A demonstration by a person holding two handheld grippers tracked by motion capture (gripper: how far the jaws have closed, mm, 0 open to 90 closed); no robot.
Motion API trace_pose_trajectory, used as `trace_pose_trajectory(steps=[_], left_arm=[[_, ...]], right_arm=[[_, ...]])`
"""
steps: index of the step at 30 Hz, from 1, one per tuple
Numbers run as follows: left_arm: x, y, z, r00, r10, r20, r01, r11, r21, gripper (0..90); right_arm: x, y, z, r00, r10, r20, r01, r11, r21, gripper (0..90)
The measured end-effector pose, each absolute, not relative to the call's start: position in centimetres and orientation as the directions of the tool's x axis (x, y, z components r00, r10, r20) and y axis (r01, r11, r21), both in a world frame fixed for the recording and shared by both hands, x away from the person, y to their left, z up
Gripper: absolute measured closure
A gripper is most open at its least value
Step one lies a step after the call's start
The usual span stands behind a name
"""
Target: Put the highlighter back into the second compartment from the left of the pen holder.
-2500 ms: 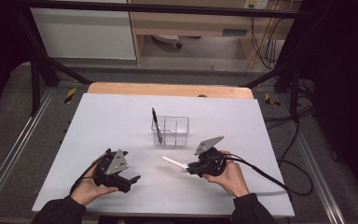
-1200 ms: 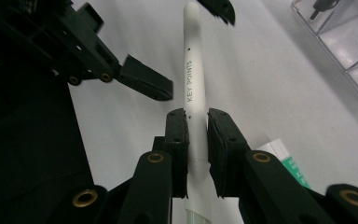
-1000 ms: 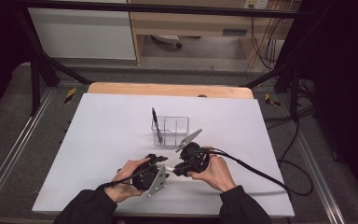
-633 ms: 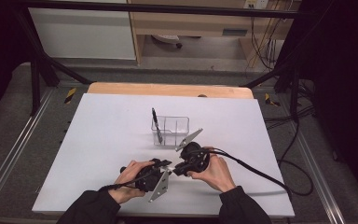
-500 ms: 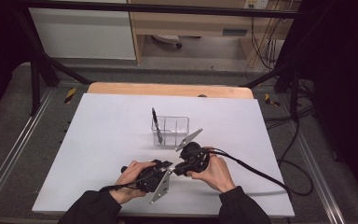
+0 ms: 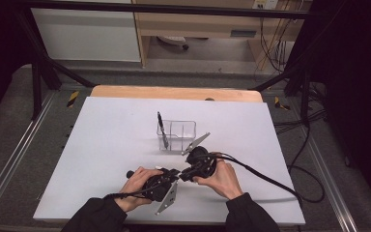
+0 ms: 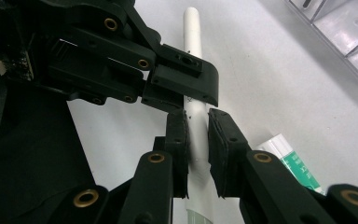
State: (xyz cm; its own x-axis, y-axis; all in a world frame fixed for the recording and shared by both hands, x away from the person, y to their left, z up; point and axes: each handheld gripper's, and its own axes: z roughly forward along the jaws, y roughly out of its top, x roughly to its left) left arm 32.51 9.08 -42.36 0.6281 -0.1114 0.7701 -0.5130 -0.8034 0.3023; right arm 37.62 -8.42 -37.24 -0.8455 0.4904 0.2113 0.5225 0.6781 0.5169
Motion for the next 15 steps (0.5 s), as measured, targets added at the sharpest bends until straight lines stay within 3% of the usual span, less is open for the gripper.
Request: trace_pose_trajectory(steps=[6,15], left_arm=[[32.5,9.2,-42.3,0.636,-0.103,0.765,-0.503,-0.807,0.31,78.0],[33.1,10.6,-42.6,0.703,-0.025,0.711,-0.4,-0.84,0.366,78.0]], right_arm=[[37.5,-8.5,-37.2,-0.844,0.494,0.211,0.524,0.67,0.526,77.4],[37.1,-10.3,-36.1,-0.838,0.519,0.167,0.504,0.62,0.601,58.2]])
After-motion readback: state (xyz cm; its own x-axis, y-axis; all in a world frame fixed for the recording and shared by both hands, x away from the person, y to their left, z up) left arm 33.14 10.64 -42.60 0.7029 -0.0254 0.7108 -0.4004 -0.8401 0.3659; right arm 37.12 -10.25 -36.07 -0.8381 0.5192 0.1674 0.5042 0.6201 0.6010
